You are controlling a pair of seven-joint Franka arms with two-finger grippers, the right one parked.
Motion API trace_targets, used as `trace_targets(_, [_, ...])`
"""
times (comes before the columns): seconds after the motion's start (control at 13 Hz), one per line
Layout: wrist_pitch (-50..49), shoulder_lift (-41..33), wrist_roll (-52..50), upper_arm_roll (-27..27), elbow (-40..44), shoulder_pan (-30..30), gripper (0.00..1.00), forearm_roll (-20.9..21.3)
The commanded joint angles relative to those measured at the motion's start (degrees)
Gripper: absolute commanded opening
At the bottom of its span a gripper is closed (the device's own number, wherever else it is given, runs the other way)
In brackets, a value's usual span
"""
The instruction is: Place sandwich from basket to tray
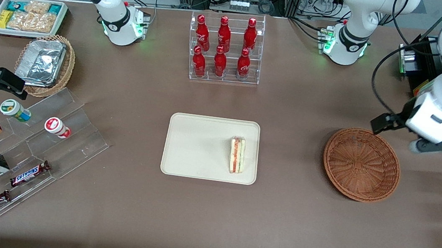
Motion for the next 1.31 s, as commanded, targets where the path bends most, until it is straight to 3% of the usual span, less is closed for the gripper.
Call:
trace_targets(0.0, [-2.10,-4.37,7.54,-0.57,-1.40,0.54,1.00,0.19])
trace_targets(0.23, [-8.96,-5.18,13.91,0.30,0.78,0.36,1.00,-0.59])
trace_targets(0.38, [-9.15,-5.10,13.92,1.27,1.49,0.01,1.00,-2.53])
trace_targets(1.23, [-9.15,-5.01,13.48,1.27,1.23,-1.31,1.00,-1.66])
